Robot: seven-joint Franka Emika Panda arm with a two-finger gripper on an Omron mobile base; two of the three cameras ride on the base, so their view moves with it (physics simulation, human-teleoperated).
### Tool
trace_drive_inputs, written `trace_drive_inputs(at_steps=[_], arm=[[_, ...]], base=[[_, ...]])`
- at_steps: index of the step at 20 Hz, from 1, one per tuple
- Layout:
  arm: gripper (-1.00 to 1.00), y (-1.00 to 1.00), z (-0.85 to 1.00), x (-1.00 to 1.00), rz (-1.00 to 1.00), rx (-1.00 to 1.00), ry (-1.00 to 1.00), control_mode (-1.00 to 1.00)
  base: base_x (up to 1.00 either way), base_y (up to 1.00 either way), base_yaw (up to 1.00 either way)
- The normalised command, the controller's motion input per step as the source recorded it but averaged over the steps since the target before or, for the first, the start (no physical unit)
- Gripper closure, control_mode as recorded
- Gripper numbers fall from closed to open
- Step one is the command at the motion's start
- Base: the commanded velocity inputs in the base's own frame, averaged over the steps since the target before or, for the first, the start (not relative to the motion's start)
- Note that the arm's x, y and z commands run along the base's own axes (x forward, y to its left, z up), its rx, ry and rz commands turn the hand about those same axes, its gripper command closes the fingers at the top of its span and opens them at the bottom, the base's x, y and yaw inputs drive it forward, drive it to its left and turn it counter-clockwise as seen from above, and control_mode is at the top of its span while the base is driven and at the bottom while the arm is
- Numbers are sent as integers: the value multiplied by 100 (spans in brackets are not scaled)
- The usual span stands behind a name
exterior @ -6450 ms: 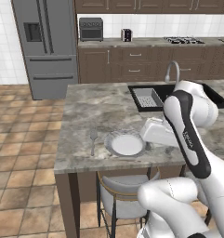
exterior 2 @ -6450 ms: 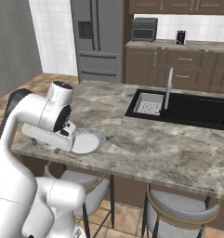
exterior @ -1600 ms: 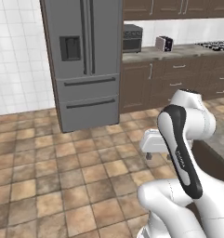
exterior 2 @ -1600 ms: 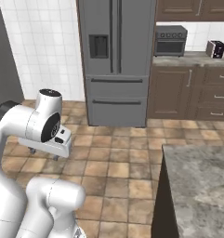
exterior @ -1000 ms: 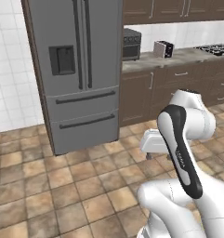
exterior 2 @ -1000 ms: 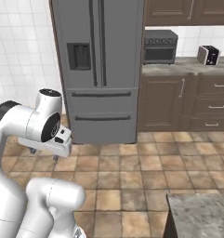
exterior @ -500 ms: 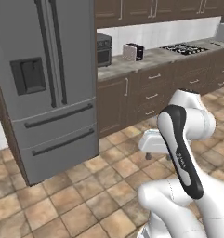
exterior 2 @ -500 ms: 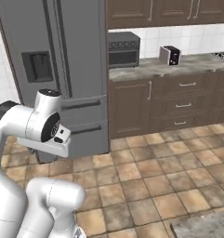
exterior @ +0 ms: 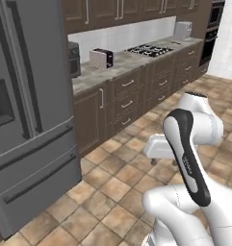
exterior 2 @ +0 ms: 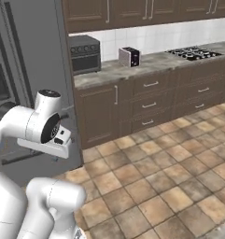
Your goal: Take the fork and place it on the left side of the plate. Then take the spoon and place it on the right side of the plate. Make sure they're directly next to the plate.
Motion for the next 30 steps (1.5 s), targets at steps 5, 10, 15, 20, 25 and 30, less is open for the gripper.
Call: trace_drive_inputs(at_steps=[5,10,15,20,25,30], arm=[[-100,0,0,0,0,0,0,100],[-100,0,0,0,0,0,0,100],[-100,0,0,0,0,0,0,100],[-100,0,0,0,0,0,0,100],[-100,0,0,0,0,0,0,100],[-100,0,0,0,0,0,0,100]], base=[[84,21,-25],[94,0,-3],[94,-10,0],[93,-27,0],[84,-43,0],[59,-32,-22]])
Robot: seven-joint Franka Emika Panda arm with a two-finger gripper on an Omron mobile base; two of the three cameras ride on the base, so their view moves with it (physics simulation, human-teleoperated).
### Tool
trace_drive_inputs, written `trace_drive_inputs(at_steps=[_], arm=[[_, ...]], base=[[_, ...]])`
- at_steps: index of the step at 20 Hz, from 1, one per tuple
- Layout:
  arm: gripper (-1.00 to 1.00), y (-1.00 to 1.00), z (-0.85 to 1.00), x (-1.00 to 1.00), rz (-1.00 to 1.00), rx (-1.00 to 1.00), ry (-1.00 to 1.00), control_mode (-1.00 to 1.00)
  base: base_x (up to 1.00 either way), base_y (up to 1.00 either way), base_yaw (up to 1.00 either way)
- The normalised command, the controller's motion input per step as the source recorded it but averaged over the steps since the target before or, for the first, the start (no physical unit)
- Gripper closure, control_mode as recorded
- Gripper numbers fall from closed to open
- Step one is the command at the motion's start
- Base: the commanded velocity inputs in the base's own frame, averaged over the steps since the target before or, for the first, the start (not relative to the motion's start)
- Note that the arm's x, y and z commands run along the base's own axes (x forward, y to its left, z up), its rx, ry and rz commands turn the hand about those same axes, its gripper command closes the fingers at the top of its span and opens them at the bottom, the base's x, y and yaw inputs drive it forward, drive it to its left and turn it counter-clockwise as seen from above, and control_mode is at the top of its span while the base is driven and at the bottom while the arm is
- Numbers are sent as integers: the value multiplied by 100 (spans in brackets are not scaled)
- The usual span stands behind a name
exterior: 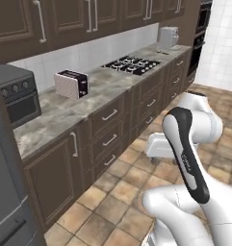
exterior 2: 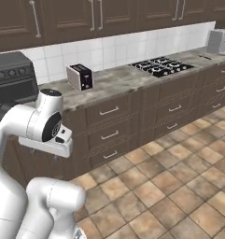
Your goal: Take the fork and place it on the left side of the plate. Then take the spoon and place it on the right side of the plate. Make sure they're directly next to the plate.
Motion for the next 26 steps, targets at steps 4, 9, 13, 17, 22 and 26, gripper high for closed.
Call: trace_drive_inputs(at_steps=[4,9,13,17,22,26], arm=[[-100,0,0,0,0,0,0,100],[-100,0,0,0,0,0,0,100],[-100,0,0,0,0,0,0,100],[-100,0,0,0,0,0,0,100],[-100,0,0,0,0,0,0,100],[-100,0,0,0,0,0,0,100]], base=[[48,-25,-38],[62,-23,-26],[77,-25,-11],[92,-28,0],[94,-31,0],[94,-32,1]])
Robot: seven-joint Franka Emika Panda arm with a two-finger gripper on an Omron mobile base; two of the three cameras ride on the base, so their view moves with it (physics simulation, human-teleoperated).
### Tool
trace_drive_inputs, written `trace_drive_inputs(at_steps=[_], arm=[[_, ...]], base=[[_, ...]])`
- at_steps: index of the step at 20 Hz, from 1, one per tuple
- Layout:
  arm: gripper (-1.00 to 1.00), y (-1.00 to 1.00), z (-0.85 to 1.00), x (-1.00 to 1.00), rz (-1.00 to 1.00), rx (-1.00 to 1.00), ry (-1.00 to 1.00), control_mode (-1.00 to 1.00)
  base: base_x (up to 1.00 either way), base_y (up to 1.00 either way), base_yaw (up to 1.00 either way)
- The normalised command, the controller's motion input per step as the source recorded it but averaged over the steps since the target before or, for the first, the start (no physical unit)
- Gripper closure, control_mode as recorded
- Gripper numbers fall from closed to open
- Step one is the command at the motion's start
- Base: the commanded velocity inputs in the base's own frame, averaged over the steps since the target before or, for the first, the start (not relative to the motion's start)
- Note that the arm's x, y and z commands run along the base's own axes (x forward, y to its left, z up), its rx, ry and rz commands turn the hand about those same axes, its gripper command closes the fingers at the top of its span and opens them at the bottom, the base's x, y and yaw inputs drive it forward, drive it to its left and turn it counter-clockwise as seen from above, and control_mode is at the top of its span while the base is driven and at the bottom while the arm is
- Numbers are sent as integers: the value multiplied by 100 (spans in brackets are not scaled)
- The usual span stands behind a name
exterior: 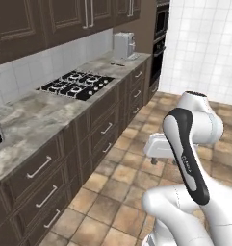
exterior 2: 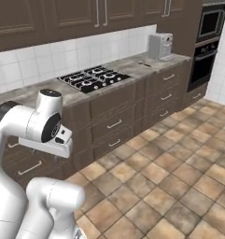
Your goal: Take the fork and place it on the left side of the plate. Then take the spoon and place it on the right side of the plate. Make sure they're directly next to the plate.
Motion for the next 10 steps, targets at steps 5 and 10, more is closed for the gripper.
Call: trace_drive_inputs(at_steps=[5,10], arm=[[-100,0,0,0,0,0,0,100],[-100,0,0,0,0,0,0,100]], base=[[94,-31,1],[94,-31,2]])
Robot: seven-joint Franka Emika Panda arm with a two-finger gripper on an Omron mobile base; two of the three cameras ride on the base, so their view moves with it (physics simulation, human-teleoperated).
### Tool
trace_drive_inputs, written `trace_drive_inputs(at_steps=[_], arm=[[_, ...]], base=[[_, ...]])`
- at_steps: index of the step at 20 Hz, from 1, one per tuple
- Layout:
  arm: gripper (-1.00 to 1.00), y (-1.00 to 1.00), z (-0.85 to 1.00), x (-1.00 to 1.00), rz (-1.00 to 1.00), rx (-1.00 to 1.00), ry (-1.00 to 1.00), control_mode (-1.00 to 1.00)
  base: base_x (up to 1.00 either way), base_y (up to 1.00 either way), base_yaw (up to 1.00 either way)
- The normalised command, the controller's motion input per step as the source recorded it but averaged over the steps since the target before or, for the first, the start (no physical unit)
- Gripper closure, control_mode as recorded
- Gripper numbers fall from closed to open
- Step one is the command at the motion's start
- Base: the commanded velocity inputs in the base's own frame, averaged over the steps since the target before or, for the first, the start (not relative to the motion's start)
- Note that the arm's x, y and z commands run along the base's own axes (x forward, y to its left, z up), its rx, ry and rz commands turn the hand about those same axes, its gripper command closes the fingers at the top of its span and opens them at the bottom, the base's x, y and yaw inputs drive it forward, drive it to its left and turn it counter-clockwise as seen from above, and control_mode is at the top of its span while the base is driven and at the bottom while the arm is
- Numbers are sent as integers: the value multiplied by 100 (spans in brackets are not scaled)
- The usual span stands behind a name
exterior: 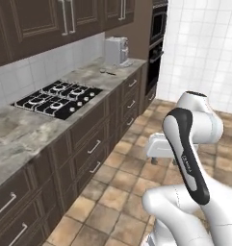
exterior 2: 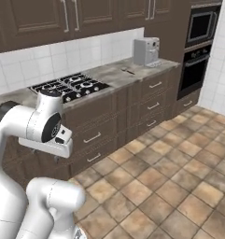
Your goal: Take the fork and place it on the left side of the plate. Then take the spoon and place it on the right side of the plate. Make sure they're directly next to the plate.
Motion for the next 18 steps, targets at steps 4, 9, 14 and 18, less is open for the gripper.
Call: trace_drive_inputs(at_steps=[4,9,14,18], arm=[[-100,0,0,0,0,0,0,100],[-100,0,0,0,0,0,0,100],[-100,0,0,0,0,0,0,100],[-100,0,0,0,0,0,0,100]], base=[[94,-30,2],[94,-30,2],[94,-30,2],[94,-28,3]])
